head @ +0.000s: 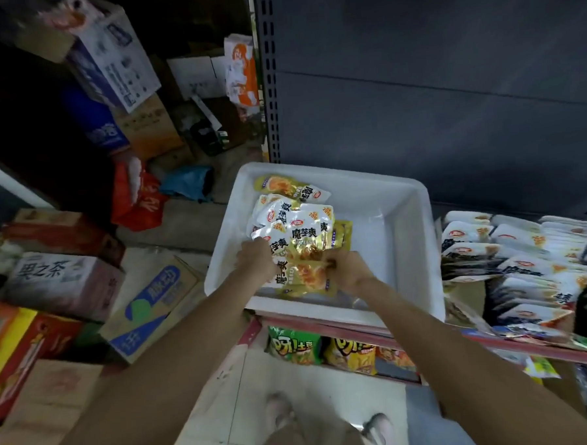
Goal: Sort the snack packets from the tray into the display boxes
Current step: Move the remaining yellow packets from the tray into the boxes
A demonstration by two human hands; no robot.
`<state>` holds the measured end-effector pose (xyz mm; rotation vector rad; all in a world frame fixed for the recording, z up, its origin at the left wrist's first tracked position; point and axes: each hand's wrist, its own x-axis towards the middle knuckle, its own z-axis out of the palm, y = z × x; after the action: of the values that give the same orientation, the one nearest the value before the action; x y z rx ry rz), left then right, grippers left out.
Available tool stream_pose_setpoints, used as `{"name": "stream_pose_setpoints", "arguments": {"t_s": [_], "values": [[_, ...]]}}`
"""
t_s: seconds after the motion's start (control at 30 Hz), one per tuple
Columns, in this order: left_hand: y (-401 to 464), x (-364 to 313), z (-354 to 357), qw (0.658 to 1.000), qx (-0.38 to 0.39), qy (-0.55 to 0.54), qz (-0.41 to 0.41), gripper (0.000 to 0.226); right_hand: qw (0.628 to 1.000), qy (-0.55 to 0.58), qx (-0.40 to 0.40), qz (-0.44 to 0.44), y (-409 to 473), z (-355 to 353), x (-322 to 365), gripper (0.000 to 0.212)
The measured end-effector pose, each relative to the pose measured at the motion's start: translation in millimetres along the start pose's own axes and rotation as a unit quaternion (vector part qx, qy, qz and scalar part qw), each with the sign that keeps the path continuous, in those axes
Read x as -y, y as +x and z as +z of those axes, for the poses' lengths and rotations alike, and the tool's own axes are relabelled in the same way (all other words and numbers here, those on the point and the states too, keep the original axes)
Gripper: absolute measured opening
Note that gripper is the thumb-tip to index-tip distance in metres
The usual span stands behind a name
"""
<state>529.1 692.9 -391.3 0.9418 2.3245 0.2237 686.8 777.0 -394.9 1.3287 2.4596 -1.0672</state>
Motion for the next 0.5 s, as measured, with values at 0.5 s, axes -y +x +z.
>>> {"name": "stream_pose_setpoints", "arguments": {"t_s": [0.5], "values": [[-45.7, -132.8, -34.3, 0.875, -0.07, -0.364, 0.312, 0.007, 0.959, 0.173, -0.207, -0.093, -70.7, -130.3, -33.1, 0.006]]}}
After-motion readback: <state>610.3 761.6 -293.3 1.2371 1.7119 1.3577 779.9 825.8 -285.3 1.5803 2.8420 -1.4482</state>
